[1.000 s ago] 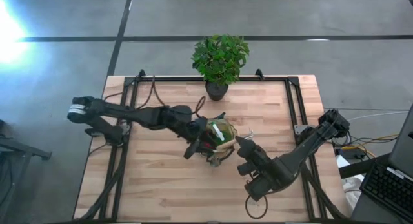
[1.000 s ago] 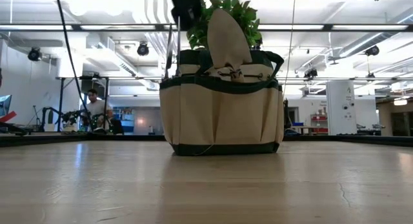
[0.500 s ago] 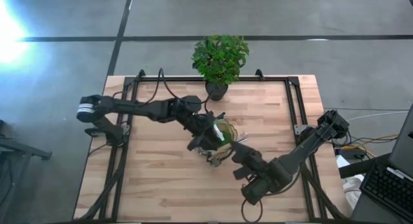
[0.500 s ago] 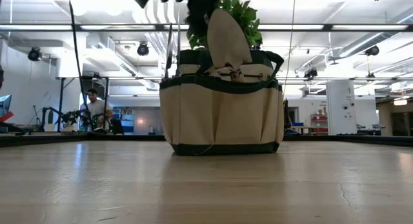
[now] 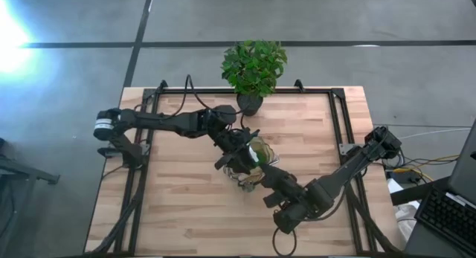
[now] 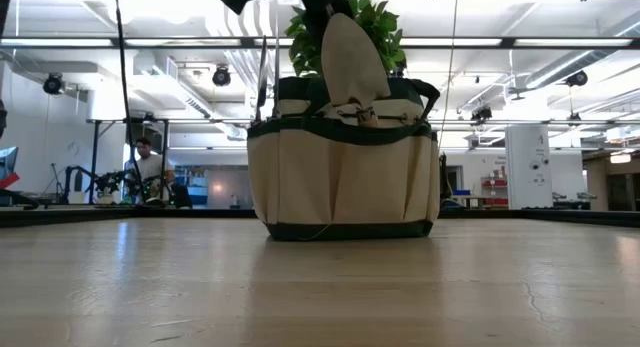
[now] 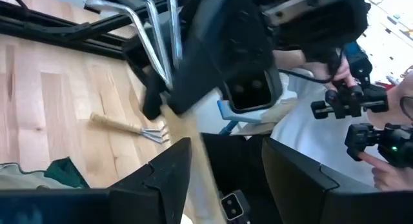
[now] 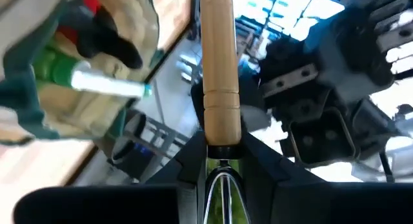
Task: Pick & Place Garden tools in Gardening bag
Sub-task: Put the left brown hand rake into the side pocket of the gardening bag
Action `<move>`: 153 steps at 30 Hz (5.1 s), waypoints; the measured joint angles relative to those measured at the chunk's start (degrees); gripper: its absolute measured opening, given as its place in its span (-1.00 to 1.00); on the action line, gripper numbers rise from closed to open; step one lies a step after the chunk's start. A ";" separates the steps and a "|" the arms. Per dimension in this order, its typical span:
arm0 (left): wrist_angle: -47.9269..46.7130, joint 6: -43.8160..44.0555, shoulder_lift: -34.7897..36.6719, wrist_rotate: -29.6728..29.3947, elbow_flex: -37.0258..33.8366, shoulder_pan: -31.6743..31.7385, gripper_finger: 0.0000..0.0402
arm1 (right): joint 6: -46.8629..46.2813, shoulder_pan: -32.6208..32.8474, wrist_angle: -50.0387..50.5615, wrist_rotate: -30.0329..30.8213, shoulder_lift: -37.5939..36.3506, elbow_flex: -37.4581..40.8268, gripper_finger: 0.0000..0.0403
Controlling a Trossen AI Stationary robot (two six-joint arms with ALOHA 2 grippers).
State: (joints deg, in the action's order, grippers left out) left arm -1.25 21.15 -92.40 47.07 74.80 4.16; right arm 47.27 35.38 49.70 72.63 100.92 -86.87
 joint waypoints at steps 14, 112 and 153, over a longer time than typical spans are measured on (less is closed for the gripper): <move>-0.13 0.15 -4.46 1.75 3.06 1.73 -0.03 | 4.84 -0.91 -5.90 -2.20 0.00 0.00 -0.72; 25.82 -18.74 -5.94 -21.83 3.48 -0.59 -0.65 | -105.14 16.26 10.12 5.65 -38.27 31.63 -0.19; 51.66 -27.20 -11.41 -50.83 -2.41 -4.59 -0.65 | -88.73 6.00 -8.00 15.38 -27.80 20.26 -0.25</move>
State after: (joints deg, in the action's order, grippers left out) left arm 50.41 -6.05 -103.81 -3.77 72.39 -0.43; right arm -41.46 41.38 41.70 88.02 73.13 -66.61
